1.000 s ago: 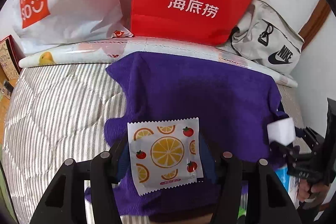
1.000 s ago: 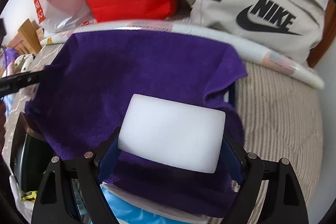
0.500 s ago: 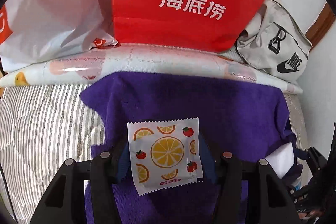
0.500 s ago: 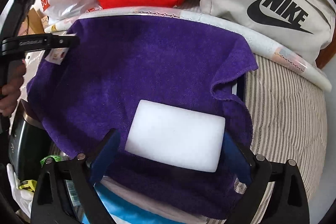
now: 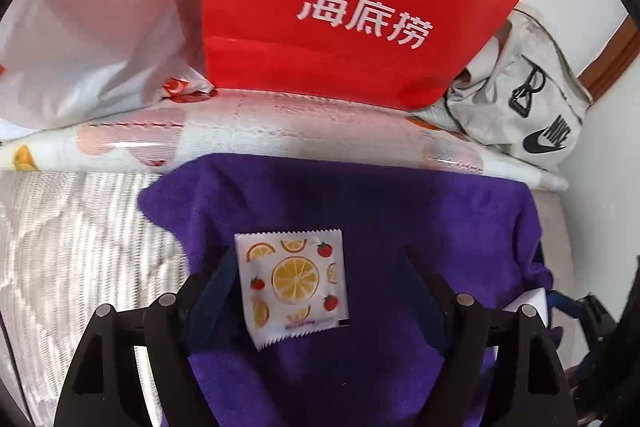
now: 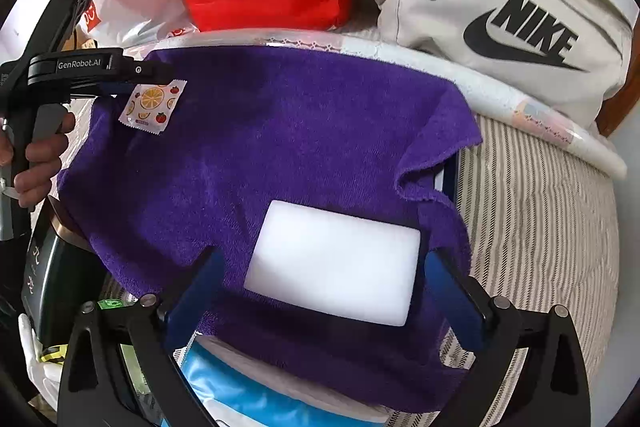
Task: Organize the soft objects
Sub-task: 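Lower the white block onto the purple towel and open the right tool while the left tool withdraws, then grasp the white glove from the pile with the left tool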
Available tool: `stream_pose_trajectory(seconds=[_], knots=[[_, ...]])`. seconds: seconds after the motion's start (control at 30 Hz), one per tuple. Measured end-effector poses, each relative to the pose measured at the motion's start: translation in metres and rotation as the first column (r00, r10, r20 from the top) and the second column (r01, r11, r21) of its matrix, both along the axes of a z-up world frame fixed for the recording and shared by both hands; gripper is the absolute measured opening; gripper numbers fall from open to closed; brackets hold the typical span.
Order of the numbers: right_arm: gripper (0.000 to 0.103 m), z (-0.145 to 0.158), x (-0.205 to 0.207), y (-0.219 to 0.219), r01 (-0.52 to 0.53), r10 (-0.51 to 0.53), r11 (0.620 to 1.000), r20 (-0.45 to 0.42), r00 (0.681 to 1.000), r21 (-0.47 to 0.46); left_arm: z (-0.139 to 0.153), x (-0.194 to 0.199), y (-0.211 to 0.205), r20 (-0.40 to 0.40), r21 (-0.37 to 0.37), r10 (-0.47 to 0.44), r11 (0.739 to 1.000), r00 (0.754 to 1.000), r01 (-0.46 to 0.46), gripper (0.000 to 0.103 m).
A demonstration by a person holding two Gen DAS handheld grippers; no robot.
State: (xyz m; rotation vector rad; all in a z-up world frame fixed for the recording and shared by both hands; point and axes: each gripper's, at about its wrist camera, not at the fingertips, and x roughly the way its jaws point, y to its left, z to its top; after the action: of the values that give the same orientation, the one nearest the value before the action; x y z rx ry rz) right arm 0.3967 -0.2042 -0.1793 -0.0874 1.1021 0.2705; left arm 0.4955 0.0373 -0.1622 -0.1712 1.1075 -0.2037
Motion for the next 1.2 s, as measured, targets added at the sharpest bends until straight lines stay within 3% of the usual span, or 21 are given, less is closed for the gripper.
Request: stream_pose_trajectory(seconds=[0.23,0.5,0.83,0.93,1.2], knots=[[0.099,0.021,-0.016,-0.007,0.042,-0.041,0.999,0.062,0.997,-0.011,0.025,-0.033,0.019,0.043,0.007,0.017,1.0,0.999,-0.017,0.079],[0.099,0.061,-0.081,-0.024,0.099,-0.111,0.991,0.144,0.983,0.092,0.068,-0.114,0.039,0.138,0.01,0.029,0.999,0.99,-0.031,0.079],[0.099,0.102,-0.162,-0.018,-0.02,-0.023,0.982,0.224,0.974,0.189,0.097,-0.237,0.016,0.256,0.069,-0.029,0.998,0.966,0.011,0.079],[0.099,0.104,-0.179,-0.015,-0.071,0.024,0.979,0.235,0.972,0.192,0.092,-0.261,0.0,0.232,0.094,-0.042,0.995,0.972,0.02,0.079],[0.099,0.098,-0.219,-0.017,-0.122,0.078,0.979,0.25,0.965,0.164,0.062,-0.297,-0.03,0.14,0.063,-0.066,0.996,0.988,0.058,0.079]])
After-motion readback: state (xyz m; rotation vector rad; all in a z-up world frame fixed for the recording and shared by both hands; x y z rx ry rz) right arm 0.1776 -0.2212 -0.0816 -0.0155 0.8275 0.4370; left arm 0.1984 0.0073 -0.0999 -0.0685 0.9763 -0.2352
